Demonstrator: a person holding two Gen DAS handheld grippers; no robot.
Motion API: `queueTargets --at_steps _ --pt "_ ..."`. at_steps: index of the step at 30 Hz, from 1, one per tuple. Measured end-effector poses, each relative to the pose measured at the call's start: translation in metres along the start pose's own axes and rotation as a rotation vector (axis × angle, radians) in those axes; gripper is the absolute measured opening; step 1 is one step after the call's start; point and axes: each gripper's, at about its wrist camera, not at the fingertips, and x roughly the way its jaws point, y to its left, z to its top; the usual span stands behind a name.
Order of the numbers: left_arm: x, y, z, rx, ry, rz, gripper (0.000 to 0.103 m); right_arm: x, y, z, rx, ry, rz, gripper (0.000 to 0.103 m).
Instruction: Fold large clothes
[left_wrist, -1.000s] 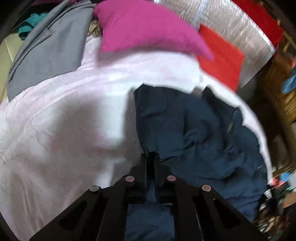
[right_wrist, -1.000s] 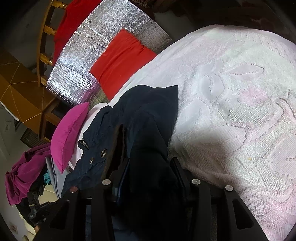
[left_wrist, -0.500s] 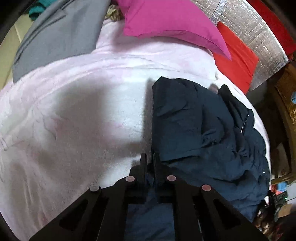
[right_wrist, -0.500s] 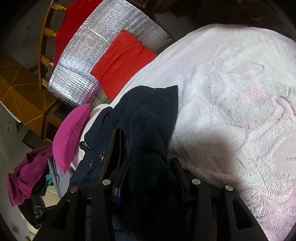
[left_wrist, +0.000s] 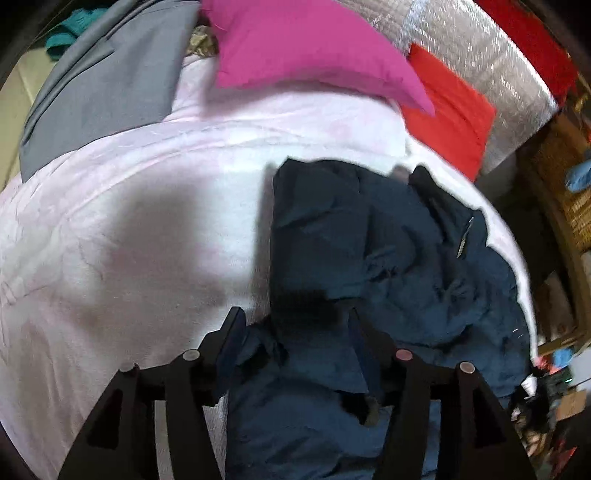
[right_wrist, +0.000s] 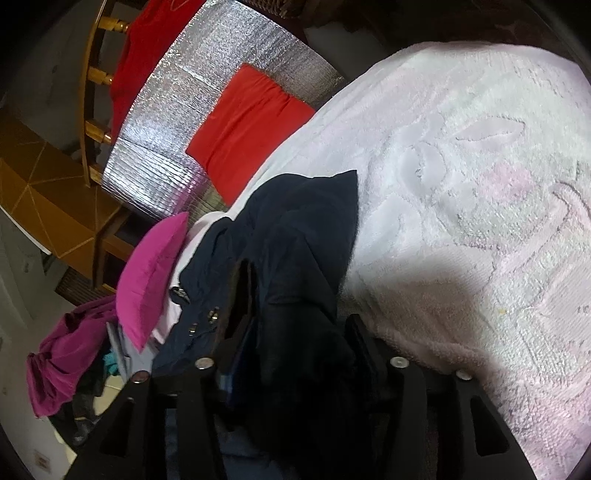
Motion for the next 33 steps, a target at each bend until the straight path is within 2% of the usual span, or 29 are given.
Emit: queueTargets --at_steps 2,3,6,10,15,21,24,29,33 --pt "0.015 -0.002 -0.003 0.023 0.036 0.041 0.063 -0.003 0.003 -0.002 0.001 0.011 -0.003 0.069" --pt "0.022 -0.006 -0.001 0.024 0.048 0.056 0.068 -0.005 0.006 -0.004 -0.006 0.023 -0.025 0.070" --pt "0.020 -0.002 -0.001 0.012 0.058 0.064 0.069 -0.011 0.013 -0.012 -0.040 0.050 -0.082 0.072" --pt "-0.004 -0.004 -0.005 0.032 0.007 0.105 0.069 -0.027 0.022 -0.023 -0.083 0.067 -0.155 0.072" --pt "-0.041 -0.009 -0.021 0.075 -0.066 0.131 0.069 -0.053 0.025 -0.037 -0.100 0.081 -0.182 0.073" --pt "-0.077 -0.009 -0.056 0.108 -0.112 0.141 0.069 -0.094 0.025 -0.058 -0.122 0.105 -0.164 0.075" --pt "-0.090 -0.001 -0.086 0.094 -0.113 0.155 0.069 -0.113 0.023 -0.072 -0.140 0.124 -0.154 0.075" --pt "-0.102 0.026 -0.135 0.044 -0.068 0.157 0.069 -0.141 0.013 -0.097 -0.151 0.175 -0.128 0.075" --pt "-0.111 0.054 -0.161 -0.045 -0.008 0.083 0.069 -0.162 -0.005 -0.119 -0.135 0.223 -0.112 0.075"
